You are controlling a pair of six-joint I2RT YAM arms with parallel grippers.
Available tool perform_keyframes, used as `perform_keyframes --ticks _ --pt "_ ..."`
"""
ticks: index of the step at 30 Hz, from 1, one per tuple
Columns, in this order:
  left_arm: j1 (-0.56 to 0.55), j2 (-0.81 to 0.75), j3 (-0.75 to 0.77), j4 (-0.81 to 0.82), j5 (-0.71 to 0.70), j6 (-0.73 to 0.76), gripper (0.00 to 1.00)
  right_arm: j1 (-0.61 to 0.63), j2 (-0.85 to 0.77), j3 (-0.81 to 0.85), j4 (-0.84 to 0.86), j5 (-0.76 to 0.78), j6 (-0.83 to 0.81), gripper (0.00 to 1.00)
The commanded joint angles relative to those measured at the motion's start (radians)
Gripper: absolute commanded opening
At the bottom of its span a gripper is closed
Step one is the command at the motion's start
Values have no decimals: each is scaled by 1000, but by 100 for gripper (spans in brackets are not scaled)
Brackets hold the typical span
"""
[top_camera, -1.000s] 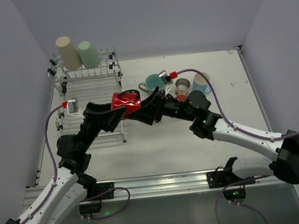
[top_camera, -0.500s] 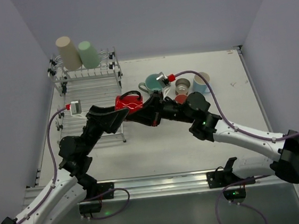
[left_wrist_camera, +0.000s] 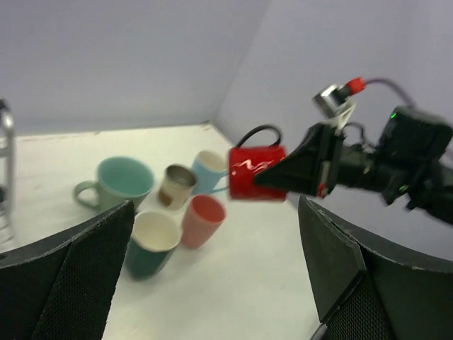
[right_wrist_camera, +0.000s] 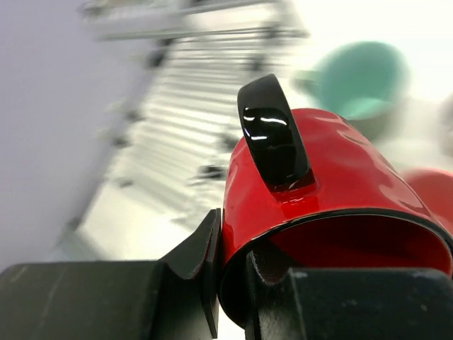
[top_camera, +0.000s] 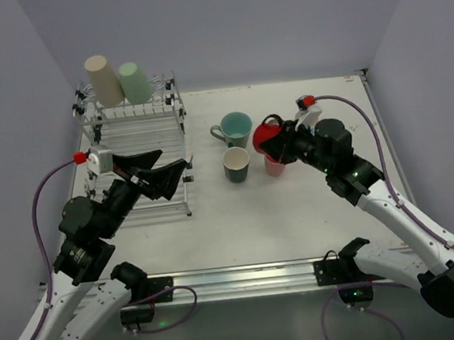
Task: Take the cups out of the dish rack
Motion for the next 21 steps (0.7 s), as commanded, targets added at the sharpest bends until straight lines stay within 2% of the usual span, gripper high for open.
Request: perform_keyframes --ticks 1,4,8,11,21 --pt "2 -5 40 -308 -82 193 100 -122 -40 69 -212 156 -122 0" --pt "2 -20 9 -357 -175 246 100 -191 -8 44 -260 291 -167 0" --pt "2 -57 -58 -366 -238 288 100 -303 75 27 -277 277 -185 0" --pt "2 -73 -100 -353 -245 294 100 -329 152 35 -285 302 -204 0" --pt "4 -89 -98 -357 -239 306 100 -343 383 70 -305 256 -197 0"
